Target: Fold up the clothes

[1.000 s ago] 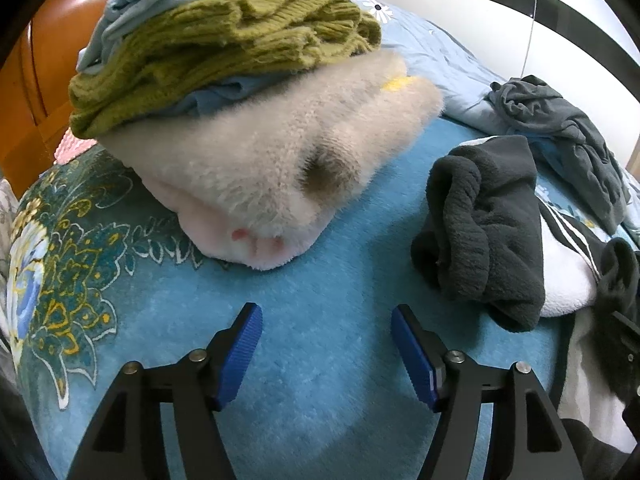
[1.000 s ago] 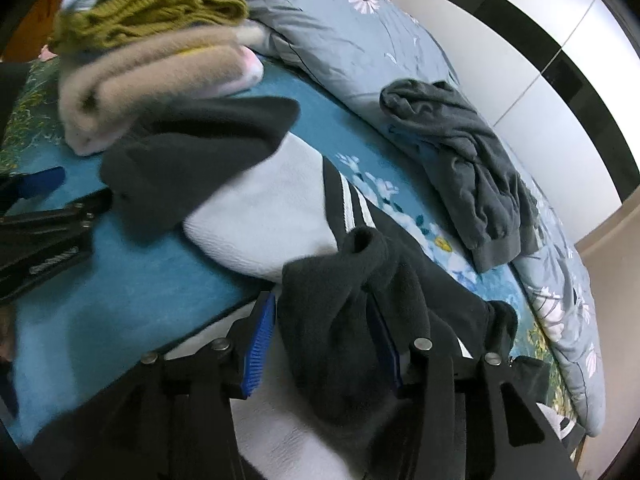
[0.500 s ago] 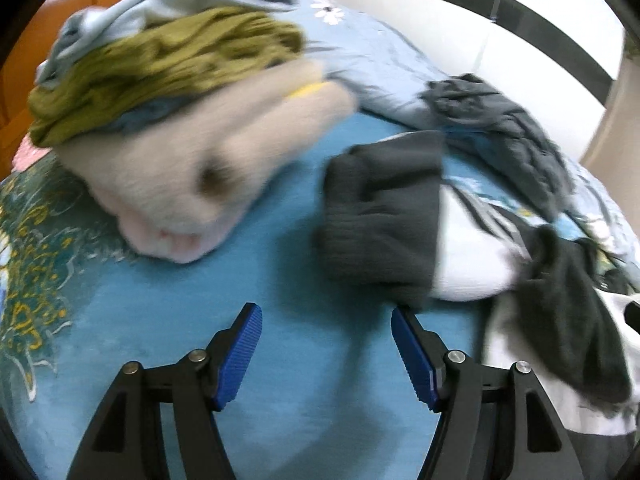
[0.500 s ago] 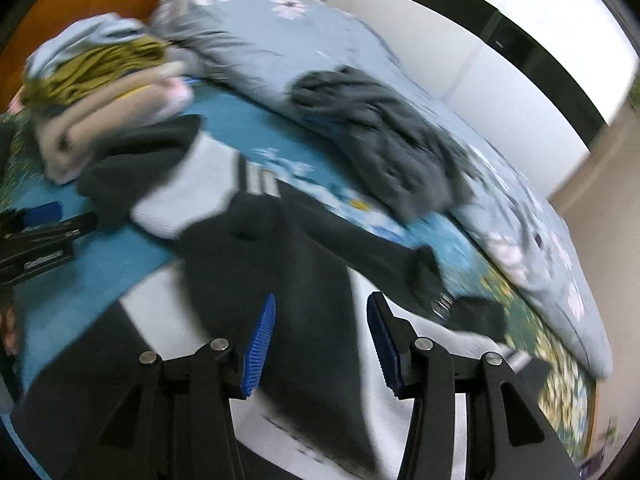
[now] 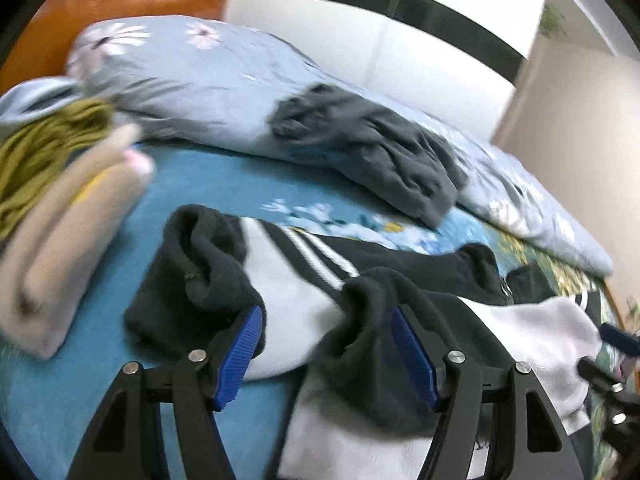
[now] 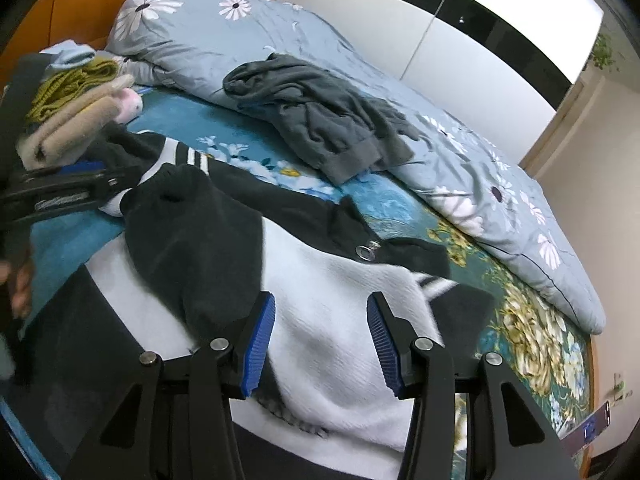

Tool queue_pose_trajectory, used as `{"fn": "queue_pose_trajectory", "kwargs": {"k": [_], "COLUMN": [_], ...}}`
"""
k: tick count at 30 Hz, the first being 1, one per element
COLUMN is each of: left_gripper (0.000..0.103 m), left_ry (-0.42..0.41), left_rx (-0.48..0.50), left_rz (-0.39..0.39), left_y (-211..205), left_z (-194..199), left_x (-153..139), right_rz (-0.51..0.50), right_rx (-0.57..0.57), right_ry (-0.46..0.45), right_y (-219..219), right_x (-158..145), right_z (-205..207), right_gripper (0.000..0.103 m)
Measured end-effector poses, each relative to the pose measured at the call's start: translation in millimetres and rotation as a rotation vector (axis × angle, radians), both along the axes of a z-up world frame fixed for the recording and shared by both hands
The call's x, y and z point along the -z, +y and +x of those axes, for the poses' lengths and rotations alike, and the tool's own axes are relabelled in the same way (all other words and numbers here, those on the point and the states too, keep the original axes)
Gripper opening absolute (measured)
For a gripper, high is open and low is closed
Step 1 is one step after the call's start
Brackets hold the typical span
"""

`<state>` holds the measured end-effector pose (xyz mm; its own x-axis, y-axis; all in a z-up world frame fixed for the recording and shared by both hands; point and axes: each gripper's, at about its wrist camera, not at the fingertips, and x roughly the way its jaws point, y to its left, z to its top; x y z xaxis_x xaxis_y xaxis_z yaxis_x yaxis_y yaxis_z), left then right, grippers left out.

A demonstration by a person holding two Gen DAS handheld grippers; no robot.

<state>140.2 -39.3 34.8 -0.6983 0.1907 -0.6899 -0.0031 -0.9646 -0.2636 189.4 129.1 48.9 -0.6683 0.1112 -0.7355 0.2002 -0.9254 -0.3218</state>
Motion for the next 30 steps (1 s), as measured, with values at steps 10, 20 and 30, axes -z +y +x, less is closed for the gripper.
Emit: {"fn": "queue_pose_trajectory", "kwargs": {"k": [10, 20, 30], "left_gripper": [0.047, 0.020, 0.037], "left_ry": [-0.066, -0.088, -0.118], "left_rx": [0.159, 0.198, 0.224], "left_rz": [0.192, 0.290, 0.272], "left_y": [4.2, -7.2, -6.8], "left_z": [-35.7, -40.2, -43.5], "left_x": [22.9, 38.0, 41.5], "right_rz": [-0.281, -0.882, -1.072], "right_rx": [0.329, 0.535, 0.530], "right_ry": [0.034, -0.103, -0.228], "right_y": [147.2, 243.9, 243.8], "right_x": [-24.6, 41.1, 87.5], "right_z": [-2.2, -45.5, -75.2], "right_gripper": [0.049, 0.049, 0.049]}}
